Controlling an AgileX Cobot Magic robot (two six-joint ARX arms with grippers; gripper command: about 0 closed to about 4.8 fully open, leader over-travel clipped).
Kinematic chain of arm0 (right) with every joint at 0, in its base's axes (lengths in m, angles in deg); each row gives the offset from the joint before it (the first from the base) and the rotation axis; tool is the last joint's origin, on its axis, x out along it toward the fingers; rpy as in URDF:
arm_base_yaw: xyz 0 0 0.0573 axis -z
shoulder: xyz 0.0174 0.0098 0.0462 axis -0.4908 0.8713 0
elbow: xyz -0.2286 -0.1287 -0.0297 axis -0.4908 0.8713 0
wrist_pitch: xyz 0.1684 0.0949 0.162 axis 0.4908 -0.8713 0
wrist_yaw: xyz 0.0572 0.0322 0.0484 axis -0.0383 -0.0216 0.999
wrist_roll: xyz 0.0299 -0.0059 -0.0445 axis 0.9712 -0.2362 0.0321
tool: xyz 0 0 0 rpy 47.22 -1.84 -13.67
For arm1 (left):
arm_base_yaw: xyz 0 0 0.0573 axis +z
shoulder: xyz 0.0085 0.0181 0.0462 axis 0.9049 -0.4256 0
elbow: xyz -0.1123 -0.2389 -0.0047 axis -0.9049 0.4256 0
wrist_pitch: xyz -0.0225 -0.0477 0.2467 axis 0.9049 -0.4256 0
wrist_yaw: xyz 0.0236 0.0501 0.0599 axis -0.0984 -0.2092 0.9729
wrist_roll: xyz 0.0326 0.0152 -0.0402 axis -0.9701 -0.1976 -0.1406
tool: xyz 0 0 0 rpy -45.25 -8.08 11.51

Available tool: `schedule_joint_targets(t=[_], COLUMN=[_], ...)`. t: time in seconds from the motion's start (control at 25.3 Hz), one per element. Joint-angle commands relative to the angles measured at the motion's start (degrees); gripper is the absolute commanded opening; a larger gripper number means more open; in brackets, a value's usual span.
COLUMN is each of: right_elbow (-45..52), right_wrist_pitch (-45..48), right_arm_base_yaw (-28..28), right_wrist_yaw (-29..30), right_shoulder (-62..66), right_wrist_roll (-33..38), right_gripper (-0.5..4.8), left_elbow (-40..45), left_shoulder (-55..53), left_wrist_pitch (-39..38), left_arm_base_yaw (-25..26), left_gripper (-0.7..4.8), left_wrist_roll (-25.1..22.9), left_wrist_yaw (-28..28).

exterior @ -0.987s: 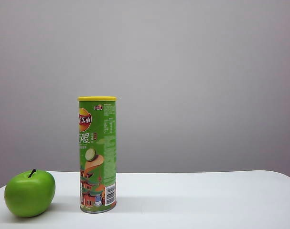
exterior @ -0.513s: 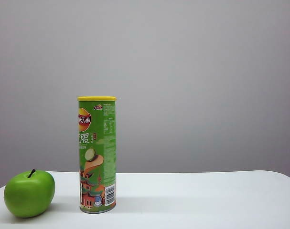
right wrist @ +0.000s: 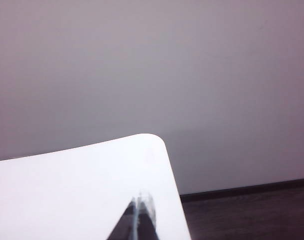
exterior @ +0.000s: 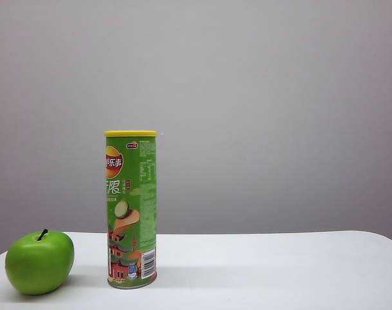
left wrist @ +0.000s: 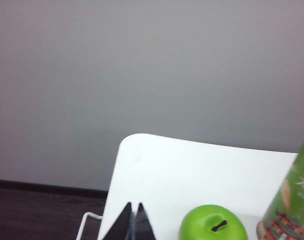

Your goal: Pick up the green bucket of chips from the desk, place it near the apple, and finally stand it up.

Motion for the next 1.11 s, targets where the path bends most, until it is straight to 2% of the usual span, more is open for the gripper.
schedule_joint_targets(t=[0.04,0.12,0.2,0.39,0.59,1.11], right_elbow=[0.3,0.3,0.3,0.3,0.3,0.3], right_wrist_pitch=[0.5,-0.9,-1.0,-1.0,-1.0,-1.0], right_arm_base_yaw=[-0.1,-0.3,-0.3,-0.3,-0.3,-0.3], right_wrist_yaw=[-0.2,0.1,0.9,1.1,1.1,1.1], right_shoulder=[0.0,0.0,0.0,0.0,0.0,0.0], right_wrist_roll=[1.3,1.9,1.9,1.9,1.9,1.9], right_gripper=[0.03,0.03,0.03,0.03,0.03,0.03], left_elbow=[-0.3,-0.3,-0.3,-0.3,-0.3,-0.3], left_shoulder=[0.0,0.0,0.0,0.0,0.0,0.0], left_wrist_pitch=[1.3,0.9,0.5,0.0,-2.4,-2.6], left_arm_base_yaw=[5.9,7.4,7.4,7.4,7.4,7.4], left_gripper=[-0.05,-0.01,-0.02,-0.03,-0.05,-0.03], left_wrist_roll=[0.3,0.0,-0.1,1.7,1.2,1.2], left_wrist_yaw=[-9.2,-14.9,-14.9,-8.2,-7.6,-7.6])
